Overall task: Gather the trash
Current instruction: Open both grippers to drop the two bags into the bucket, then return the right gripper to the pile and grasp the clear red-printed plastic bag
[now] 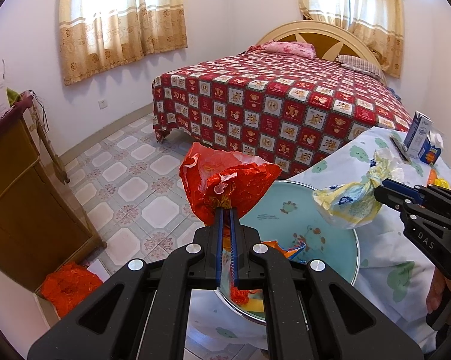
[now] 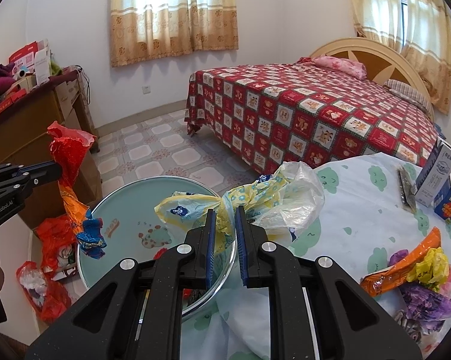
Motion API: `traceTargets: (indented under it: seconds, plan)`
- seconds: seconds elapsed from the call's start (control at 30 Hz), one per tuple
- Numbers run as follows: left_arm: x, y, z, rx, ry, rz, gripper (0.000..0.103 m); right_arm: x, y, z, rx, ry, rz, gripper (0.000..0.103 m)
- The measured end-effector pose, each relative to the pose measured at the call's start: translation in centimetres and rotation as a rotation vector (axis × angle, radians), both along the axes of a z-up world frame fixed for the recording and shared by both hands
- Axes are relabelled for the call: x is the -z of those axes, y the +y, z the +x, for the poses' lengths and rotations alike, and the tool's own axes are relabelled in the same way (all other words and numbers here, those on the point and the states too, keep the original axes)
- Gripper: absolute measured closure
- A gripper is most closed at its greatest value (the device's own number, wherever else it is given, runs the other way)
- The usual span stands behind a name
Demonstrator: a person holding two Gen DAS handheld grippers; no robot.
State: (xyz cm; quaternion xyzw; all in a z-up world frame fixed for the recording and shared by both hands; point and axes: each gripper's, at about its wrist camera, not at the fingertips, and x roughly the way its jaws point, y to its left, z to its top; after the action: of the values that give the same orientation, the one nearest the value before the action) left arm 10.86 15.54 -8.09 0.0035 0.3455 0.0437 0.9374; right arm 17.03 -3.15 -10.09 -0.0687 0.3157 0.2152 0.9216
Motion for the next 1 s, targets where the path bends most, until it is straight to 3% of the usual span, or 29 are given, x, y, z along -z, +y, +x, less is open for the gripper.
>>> traceTargets:
  seconds: [0.1, 0.23, 0.63, 0.73, 1.0]
  plan:
    - [0.1, -0.4, 0.0, 0.017, 0.005, -0.008, 0.093, 0.2, 0.2, 0.0, -0.014, 0.010, 0.002, 0.087]
    - [0.2, -1.1, -0.2, 0.035, 0.005, -0.005, 0.072, 0.3, 0.5, -0.1, -0.028, 0.014, -0.005, 0.078]
    - [0.9, -2.2, -0.2, 0.050, 0.021, 0.010, 0.056, 1.0, -0.2, -0.7, -0.011, 0.026, -0.008, 0.058]
    - [1.4, -2.9, -0.2, 0.053, 0.031, 0.018, 0.046, 0.9, -1.8, -1.5, 0.018, 0.021, -0.016, 0.052]
    - [4.4, -7.0, -1.0, 0.141, 0.096, 0.057, 0.045, 0.2, -10.5, -6.1, 0.189, -0.022, -0.008, 0.047]
